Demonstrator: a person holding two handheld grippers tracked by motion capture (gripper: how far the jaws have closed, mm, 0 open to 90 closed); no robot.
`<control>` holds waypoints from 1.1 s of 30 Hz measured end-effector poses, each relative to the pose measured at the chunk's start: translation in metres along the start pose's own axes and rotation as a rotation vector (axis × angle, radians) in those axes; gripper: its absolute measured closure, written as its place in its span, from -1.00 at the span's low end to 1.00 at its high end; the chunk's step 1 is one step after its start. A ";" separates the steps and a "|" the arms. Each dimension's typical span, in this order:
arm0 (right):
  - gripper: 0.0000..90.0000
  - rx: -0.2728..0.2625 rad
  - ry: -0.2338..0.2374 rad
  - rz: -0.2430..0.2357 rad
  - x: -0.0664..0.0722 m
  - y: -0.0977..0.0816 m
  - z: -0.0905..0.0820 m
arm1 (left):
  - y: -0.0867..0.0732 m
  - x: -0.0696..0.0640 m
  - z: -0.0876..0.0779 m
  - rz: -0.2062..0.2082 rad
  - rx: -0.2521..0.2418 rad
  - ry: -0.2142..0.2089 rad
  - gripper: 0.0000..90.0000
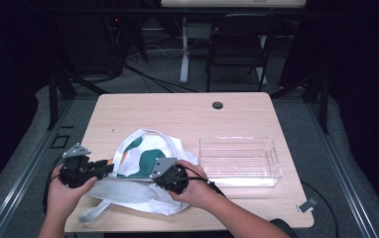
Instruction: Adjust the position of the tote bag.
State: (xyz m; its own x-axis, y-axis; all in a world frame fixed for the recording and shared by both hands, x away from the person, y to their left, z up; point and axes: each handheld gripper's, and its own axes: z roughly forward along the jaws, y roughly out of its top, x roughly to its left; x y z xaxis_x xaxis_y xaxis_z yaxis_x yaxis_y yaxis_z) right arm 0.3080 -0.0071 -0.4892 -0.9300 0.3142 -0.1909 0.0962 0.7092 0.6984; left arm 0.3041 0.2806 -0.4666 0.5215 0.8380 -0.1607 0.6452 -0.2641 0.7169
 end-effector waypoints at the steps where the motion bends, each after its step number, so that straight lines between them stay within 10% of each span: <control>1: 0.96 -0.004 -0.004 0.009 -0.001 0.001 -0.001 | 0.000 0.000 -0.001 -0.003 -0.003 0.003 0.37; 33: 0.97 -0.040 0.013 0.097 -0.017 0.019 -0.012 | -0.013 0.008 -0.023 0.032 0.005 0.027 0.37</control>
State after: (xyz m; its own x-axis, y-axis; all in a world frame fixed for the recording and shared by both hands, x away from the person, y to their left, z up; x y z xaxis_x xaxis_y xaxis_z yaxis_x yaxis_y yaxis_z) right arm 0.3216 -0.0065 -0.4649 -0.9215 0.3716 -0.1125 0.1718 0.6502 0.7401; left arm 0.2876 0.3014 -0.4617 0.5269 0.8416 -0.1191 0.6309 -0.2933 0.7183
